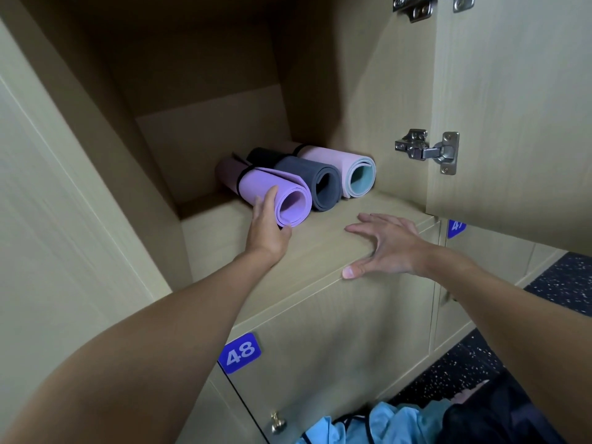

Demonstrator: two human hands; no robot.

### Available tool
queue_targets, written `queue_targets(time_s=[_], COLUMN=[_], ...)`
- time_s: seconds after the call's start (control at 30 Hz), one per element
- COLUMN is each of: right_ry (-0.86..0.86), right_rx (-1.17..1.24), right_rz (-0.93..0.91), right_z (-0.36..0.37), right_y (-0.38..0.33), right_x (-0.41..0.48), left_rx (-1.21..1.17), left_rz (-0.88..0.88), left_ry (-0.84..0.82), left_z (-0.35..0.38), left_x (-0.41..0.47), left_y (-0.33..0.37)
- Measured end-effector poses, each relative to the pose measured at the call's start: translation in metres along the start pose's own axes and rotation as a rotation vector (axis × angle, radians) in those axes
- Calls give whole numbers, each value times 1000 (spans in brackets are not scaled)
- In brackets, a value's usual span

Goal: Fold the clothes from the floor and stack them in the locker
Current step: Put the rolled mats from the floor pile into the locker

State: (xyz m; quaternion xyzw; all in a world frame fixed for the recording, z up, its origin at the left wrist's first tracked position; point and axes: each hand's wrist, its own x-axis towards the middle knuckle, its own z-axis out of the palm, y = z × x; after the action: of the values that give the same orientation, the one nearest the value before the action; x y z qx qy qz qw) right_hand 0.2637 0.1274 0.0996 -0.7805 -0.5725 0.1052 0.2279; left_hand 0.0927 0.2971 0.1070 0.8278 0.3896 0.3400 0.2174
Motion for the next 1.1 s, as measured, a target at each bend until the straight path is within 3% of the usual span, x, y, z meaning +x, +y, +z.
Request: queue_targets(time_s=[0.1,0.37,0.5,0.7,0.97,1.1], right_ry=[14,165,48,-186,-191,-166], right_rx=[-11,-44,110,25,-129,-260], right_rz=[-6,-46,-6,264,584,543], right_z=[0,29,57,90,101,100], right_y=[-2,5,26,85,158,177], right_x=[-3,-53,-128,-262,-422,-490], left_rx=[-27,109,225,128,130,148], left_rz=[-36,193,364,337,433,429], left_ry=[-70,-291,-304,-648,-941,-1080], left_z=[-4,-22,-14,42,127,157], left_x=[-22,-124,-177,-274,-412,-461], left_y=[8,40,57,69,113,139])
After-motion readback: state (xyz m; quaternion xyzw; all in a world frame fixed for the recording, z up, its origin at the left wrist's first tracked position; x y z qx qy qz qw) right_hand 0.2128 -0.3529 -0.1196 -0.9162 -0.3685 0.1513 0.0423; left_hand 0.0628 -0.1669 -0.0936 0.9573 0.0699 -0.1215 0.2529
